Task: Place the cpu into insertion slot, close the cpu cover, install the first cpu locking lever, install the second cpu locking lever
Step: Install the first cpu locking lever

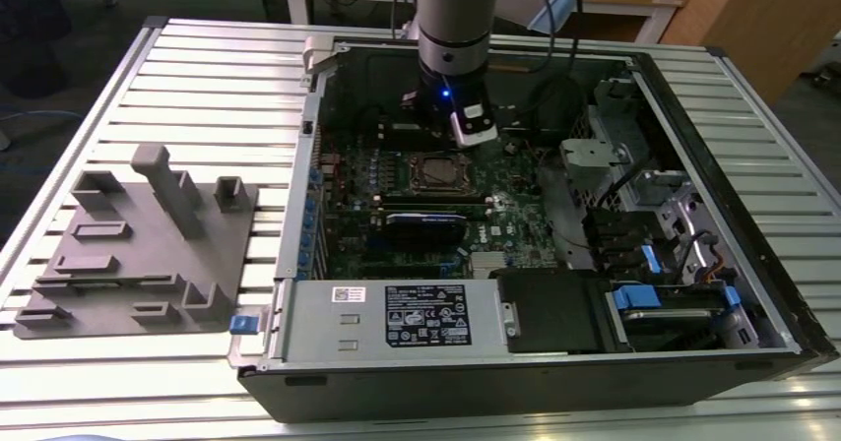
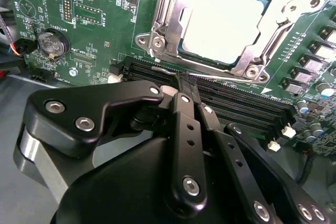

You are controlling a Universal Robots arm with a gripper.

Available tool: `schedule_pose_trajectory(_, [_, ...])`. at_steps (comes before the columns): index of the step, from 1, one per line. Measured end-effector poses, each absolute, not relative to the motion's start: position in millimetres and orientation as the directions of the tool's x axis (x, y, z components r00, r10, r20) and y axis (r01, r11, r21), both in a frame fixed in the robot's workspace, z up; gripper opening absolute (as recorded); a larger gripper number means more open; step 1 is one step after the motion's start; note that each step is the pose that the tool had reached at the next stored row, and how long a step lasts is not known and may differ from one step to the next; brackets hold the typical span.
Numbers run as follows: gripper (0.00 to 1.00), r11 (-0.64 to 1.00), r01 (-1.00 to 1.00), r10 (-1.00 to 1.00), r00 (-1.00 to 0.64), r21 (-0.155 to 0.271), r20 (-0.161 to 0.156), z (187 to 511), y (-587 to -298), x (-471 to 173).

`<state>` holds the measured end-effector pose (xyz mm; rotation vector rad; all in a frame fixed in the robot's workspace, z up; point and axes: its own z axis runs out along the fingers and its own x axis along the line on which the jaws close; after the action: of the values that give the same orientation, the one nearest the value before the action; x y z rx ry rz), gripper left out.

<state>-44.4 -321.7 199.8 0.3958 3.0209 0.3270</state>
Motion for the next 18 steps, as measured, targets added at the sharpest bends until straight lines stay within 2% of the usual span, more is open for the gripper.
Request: schedule_pose_trajectory(18, [0.11,0.939,0.267,0.284,-0.958,0.217,-0.051,197.7,-321.8,-44.9])
